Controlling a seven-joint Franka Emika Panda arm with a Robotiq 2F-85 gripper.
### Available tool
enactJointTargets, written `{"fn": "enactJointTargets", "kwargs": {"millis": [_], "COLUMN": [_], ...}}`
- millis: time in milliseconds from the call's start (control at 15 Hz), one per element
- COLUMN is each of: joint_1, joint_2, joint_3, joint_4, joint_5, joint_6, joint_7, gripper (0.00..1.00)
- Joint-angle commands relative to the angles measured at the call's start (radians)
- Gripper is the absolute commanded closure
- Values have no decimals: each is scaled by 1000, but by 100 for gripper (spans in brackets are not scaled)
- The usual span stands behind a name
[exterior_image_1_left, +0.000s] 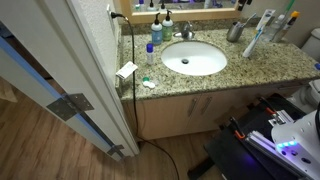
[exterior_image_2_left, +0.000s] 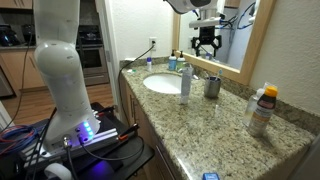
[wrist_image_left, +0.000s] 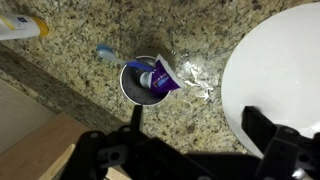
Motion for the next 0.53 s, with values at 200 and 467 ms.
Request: {"fn": "enactJointTargets", "kwargs": {"millis": [200,467], "joint_1": [-59,-109], "joint_2": [74,154], "joint_3": [52,66], "joint_4": [-3,14], "joint_5": [-70,-55], "joint_6": [105,164], "joint_7": [-171,-317], "gripper": [0,0]}}
